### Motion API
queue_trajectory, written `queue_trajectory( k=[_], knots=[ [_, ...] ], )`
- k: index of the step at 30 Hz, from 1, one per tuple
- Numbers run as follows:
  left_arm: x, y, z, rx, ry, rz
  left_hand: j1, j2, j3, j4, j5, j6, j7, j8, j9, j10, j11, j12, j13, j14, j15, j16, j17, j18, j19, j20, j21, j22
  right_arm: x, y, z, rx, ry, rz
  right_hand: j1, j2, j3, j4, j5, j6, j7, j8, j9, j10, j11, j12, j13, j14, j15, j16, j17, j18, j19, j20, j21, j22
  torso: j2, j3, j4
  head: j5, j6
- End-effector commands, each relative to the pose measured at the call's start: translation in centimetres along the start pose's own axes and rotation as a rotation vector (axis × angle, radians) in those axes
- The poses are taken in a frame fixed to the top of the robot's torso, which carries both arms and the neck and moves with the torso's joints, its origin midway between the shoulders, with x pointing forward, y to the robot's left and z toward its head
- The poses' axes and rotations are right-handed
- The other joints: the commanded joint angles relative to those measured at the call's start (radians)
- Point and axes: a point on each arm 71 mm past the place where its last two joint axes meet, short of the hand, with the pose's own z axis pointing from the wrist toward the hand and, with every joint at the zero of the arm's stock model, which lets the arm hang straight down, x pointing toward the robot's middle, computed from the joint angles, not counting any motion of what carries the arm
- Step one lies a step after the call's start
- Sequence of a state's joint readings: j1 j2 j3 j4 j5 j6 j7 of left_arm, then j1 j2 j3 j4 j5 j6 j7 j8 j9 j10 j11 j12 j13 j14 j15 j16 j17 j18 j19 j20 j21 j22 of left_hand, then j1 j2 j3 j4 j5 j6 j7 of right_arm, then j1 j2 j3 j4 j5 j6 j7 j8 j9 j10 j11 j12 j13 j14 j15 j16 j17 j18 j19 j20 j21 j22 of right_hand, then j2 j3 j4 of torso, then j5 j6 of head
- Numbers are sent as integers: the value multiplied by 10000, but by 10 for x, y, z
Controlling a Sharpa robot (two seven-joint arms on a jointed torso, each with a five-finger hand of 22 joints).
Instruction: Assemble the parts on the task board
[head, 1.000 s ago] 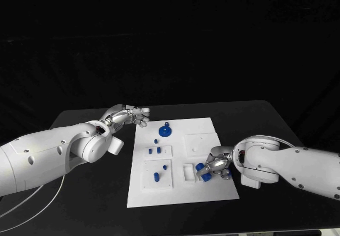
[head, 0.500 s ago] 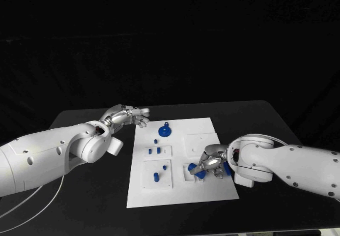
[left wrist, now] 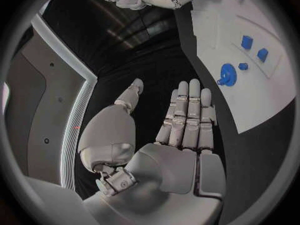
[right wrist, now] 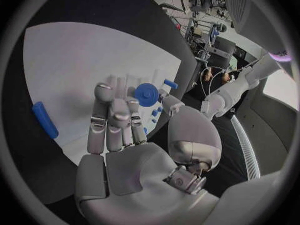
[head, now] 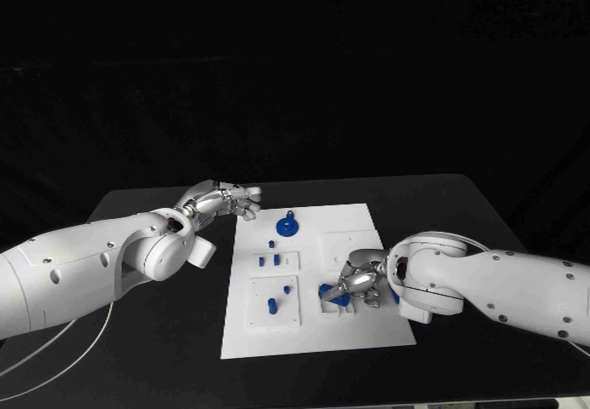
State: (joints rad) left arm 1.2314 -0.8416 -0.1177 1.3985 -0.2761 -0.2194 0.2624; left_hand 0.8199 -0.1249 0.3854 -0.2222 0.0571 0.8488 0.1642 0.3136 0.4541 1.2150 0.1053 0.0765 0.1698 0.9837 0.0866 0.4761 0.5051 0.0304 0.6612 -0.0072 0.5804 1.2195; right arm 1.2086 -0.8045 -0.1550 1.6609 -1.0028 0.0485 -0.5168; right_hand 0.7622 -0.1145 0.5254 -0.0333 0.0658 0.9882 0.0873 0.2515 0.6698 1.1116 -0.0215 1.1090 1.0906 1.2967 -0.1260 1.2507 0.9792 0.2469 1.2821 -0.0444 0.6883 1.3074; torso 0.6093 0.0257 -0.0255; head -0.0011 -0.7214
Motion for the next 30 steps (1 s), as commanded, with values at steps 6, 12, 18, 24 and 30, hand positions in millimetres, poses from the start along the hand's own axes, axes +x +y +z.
queue_trajectory(
  k=[6,12,18,24,30],
  knots=[
    [1,-1,0,64,137,-80,-17,98,17,-67,0,-66,27,-32,-17,59,34,-37,-12,71,14,-37,18,150,4,-43,-68,15,0,2,5,-70,-336,-710,-55,-11,-67,37,49,67,29,-13,-2,34,-8,5,13,-9,-50,-72,14,149,-36,-33,25,206,7,11,0,17,6],
    [1,-1,0,56,131,-77,-18,102,14,-70,-1,-66,27,-31,-17,59,34,-37,-12,72,14,-39,21,149,4,-42,-70,17,2,2,7,-45,-316,-992,-276,-241,-454,-51,305,40,28,-62,-3,7,-10,-51,31,-34,-55,-113,33,149,-106,-60,26,194,2,11,-13,36,-13],
    [1,-1,0,52,128,-76,-18,104,13,-73,-1,-67,27,-31,-18,59,34,-37,-12,73,14,-42,24,149,4,-42,-71,18,5,3,6,-118,-89,-1095,-594,-402,-1265,-470,332,-11,19,-118,10,-54,-20,-118,56,-76,-64,-176,52,149,-214,-113,-16,164,-1,14,-18,26,-21],
    [1,-1,0,46,116,-71,-19,107,10,-77,-1,-67,27,-32,-18,59,34,-38,-13,74,14,-45,27,148,4,-42,-73,20,8,4,4,-264,73,-1028,-707,-364,-1631,-744,42,7,4,-161,9,-43,-36,-171,74,-63,-81,-230,67,149,-220,-149,-68,122,0,19,-16,33,-11],
    [1,-1,0,20,125,-74,-22,109,6,-81,-2,-68,27,-32,-19,60,34,-38,-14,75,14,-49,32,148,5,-42,-75,23,8,3,-1,-422,-22,-940,-737,-299,-1666,-762,-39,32,-4,-168,9,-25,-43,-182,81,-54,-88,-244,75,149,-206,-160,-85,107,3,16,-13,37,-7]
  ],
)
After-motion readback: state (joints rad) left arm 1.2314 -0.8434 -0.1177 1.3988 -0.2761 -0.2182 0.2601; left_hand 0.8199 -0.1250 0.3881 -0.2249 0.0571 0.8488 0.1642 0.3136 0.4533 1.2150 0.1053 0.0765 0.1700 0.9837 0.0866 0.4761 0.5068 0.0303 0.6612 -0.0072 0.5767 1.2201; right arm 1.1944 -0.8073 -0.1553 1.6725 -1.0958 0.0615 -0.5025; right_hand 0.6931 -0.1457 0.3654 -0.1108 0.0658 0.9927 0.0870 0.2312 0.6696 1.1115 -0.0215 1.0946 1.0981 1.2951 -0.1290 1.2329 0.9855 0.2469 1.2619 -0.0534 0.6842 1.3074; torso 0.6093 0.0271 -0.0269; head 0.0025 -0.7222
